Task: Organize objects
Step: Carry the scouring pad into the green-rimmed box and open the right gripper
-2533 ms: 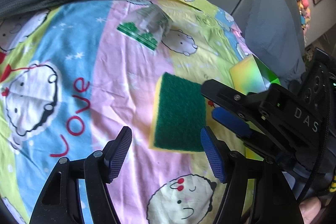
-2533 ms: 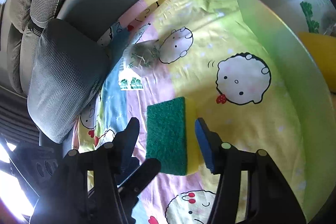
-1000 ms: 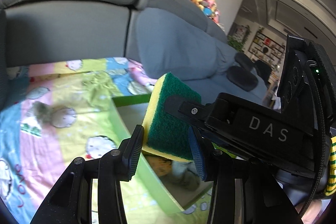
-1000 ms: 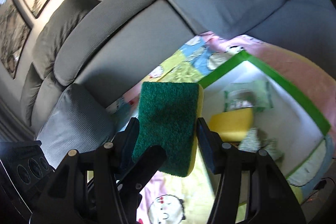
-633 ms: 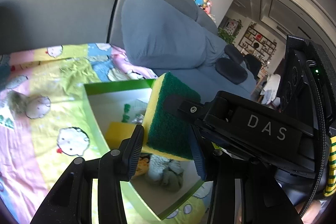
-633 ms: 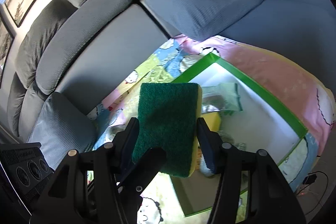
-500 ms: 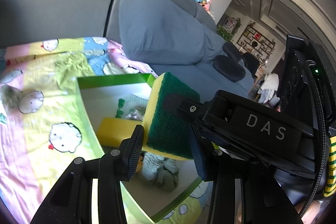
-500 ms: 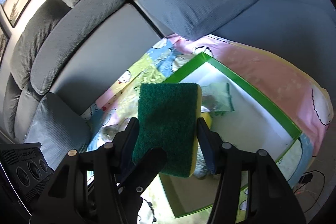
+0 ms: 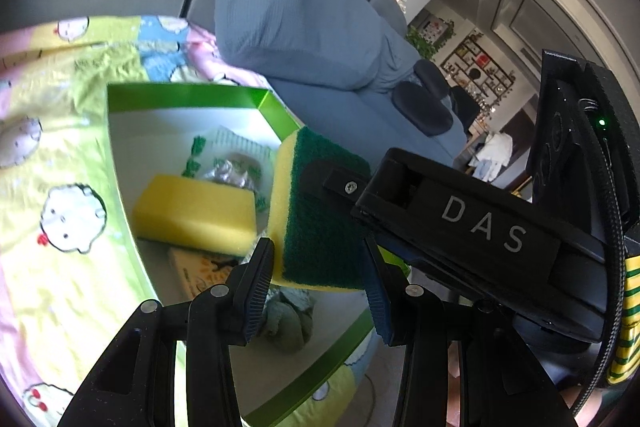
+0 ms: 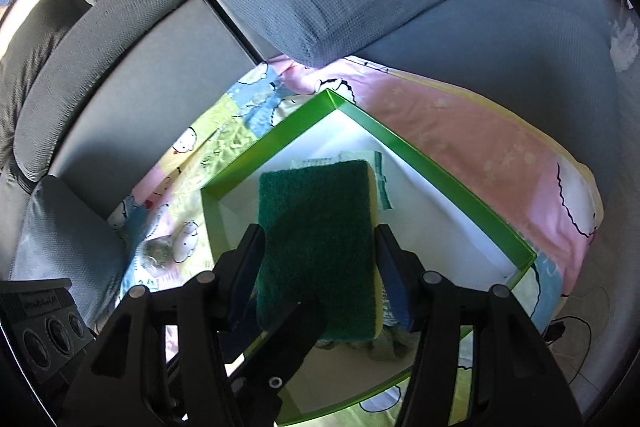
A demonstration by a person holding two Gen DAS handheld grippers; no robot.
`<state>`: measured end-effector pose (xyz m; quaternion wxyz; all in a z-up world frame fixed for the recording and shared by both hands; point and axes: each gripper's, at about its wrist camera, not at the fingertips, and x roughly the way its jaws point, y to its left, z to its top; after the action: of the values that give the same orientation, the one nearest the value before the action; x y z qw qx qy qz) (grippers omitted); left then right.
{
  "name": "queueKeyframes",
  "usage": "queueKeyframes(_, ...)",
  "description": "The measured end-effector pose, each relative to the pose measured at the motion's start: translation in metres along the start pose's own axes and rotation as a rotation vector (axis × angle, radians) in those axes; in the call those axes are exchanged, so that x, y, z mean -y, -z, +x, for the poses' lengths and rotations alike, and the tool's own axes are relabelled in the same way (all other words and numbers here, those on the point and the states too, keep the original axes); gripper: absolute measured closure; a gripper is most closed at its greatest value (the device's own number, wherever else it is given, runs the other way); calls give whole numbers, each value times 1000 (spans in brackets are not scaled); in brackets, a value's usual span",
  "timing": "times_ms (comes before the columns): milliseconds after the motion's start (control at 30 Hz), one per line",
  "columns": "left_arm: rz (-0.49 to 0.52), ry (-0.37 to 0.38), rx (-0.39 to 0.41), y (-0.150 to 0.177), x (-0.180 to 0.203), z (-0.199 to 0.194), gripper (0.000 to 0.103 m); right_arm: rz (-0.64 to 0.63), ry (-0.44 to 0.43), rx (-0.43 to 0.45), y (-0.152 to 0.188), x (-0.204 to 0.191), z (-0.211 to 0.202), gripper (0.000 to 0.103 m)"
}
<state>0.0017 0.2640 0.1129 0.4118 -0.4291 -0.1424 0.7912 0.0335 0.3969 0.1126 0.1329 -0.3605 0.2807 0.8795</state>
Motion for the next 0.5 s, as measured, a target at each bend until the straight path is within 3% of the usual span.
queueKeyframes(333, -45, -15, -37, 4, -8, 7, 58, -1, 38, -28, 2, 0, 10, 45)
queueKeyframes(500, -27, -70, -10, 3, -7, -5, 58, -2, 44, -23, 3, -2, 9, 37)
